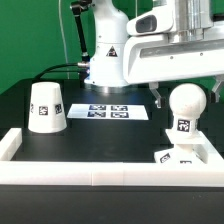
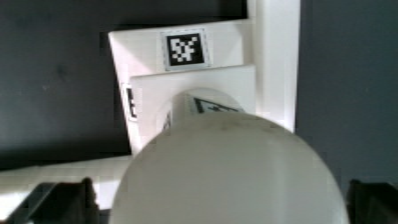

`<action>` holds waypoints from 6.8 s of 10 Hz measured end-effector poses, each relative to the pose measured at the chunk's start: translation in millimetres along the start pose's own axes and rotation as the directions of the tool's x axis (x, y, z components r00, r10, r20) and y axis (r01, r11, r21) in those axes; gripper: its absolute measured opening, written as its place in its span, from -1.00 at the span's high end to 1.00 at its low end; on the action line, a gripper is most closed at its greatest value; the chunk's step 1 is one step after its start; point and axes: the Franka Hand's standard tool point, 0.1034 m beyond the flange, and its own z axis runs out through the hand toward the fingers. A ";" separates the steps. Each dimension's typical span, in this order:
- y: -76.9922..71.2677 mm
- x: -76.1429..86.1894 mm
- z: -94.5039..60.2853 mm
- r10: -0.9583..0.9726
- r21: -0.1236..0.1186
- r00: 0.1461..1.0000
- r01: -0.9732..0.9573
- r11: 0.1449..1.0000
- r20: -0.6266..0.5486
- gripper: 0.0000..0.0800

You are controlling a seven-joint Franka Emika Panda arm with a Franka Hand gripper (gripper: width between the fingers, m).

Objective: Assemble lamp

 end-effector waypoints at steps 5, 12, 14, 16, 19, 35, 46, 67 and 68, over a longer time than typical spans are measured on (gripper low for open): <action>-5.1 3.6 1.4 -0.478 -0.074 0.878 0.475 0.877 -0.013 -0.75; -2.6 8.6 4.3 -0.927 -0.089 0.359 0.932 0.350 0.109 -0.75; -5.3 9.6 5.1 -0.965 -0.090 0.213 0.975 0.201 0.152 -0.75; -2.1 10.2 4.8 -0.982 -0.075 0.094 0.994 0.082 0.166 -0.75; 4.1 9.0 6.9 -0.981 -0.052 -0.024 0.998 -0.035 0.190 -0.46; 8.7 8.6 5.2 -0.448 -0.175 0.893 0.446 0.878 0.025 -0.44; 9.7 11.1 4.0 0.292 -0.117 0.951 -0.303 0.946 -0.102 -0.44; -3.3 -49.8 -4.6 0.308 -0.071 0.943 -0.318 0.945 -0.125 -0.75; 22.4 -69.9 -11.6 0.262 -0.069 0.956 -0.273 0.960 -0.135 -0.75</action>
Offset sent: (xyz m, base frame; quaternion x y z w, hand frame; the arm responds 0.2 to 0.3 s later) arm 0.0025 0.0085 0.0021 -0.0786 0.0420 -0.3242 0.9418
